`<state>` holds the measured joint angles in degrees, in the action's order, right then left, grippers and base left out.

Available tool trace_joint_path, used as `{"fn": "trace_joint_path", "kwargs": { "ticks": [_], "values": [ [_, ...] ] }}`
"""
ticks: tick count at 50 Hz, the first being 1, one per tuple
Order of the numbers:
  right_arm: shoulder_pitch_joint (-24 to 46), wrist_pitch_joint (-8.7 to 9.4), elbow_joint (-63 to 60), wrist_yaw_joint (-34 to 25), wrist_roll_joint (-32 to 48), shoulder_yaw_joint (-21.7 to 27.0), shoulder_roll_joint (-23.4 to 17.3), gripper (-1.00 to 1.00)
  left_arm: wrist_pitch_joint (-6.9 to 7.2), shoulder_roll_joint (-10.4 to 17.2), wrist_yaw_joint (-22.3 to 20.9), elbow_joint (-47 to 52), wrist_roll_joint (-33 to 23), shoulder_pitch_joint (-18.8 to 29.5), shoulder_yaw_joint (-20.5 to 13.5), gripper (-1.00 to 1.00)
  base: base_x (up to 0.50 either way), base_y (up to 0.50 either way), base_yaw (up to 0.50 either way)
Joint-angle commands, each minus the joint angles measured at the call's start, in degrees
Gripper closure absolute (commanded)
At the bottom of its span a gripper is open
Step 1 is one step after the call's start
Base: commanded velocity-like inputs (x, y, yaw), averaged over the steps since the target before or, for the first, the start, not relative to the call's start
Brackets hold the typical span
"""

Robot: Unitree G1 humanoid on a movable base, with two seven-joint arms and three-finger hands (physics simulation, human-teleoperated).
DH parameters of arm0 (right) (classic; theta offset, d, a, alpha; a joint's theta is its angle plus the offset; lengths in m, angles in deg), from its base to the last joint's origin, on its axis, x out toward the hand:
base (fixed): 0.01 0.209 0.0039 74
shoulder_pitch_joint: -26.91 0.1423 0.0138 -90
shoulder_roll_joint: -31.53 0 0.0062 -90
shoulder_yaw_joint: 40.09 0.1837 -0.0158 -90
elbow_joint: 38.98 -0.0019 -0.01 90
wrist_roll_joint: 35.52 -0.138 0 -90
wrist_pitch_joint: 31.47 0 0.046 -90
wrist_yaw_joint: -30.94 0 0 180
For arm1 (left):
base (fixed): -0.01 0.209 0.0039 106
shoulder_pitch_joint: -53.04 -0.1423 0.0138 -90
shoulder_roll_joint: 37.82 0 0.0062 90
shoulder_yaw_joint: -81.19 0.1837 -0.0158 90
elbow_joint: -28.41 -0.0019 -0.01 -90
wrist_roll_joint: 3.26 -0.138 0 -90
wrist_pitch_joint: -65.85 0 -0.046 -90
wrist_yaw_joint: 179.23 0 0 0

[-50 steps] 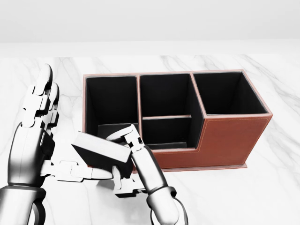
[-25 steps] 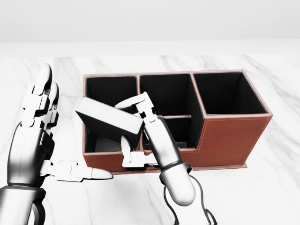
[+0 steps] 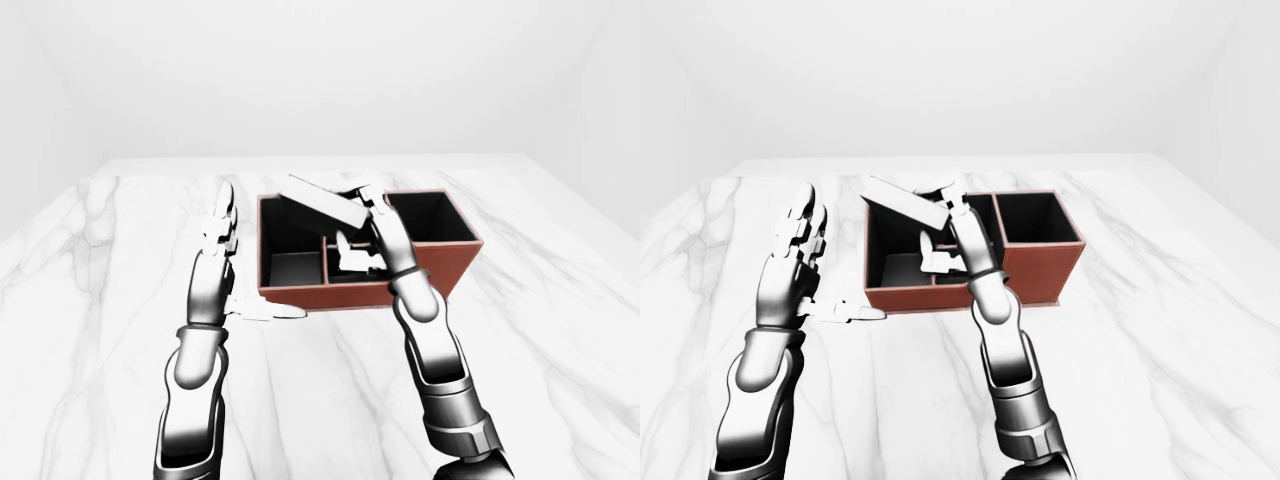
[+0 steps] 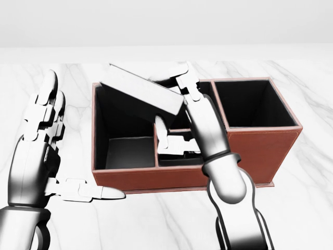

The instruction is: Pick up the book and place it in the right compartment of the caddy.

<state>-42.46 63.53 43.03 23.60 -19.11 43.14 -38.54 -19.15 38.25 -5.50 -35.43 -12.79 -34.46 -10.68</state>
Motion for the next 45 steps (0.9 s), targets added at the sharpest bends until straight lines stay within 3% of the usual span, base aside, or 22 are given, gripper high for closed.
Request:
{"fn": "trace_joint_path", "kwargs": {
  "ticks": [1, 15, 45],
  "values": [
    [3.8, 0.0, -4.5, 1.0, -8.1, 5.0, -3.2, 1.0, 0.0, 0.0, 0.0, 0.5, 0.2, 0.1, 0.0, -1.0, 0.0, 0.0, 0.0],
    [7.6, 0.0, -4.3, 2.9, -12.9, 10.1, -9.2, 1.0, 0.0, 0.1, -0.1, 0.1, -0.1, 0.2, 0.0, -1.0, 0.0, 0.0, 0.0],
    [6.7, 0.0, -1.2, 3.0, -17.4, 18.0, -17.8, 1.0, 0.0, 0.1, -0.2, 0.3, -0.2, 0.2, 0.0, -1.0, 0.0, 0.0, 0.0]
  ]
}}
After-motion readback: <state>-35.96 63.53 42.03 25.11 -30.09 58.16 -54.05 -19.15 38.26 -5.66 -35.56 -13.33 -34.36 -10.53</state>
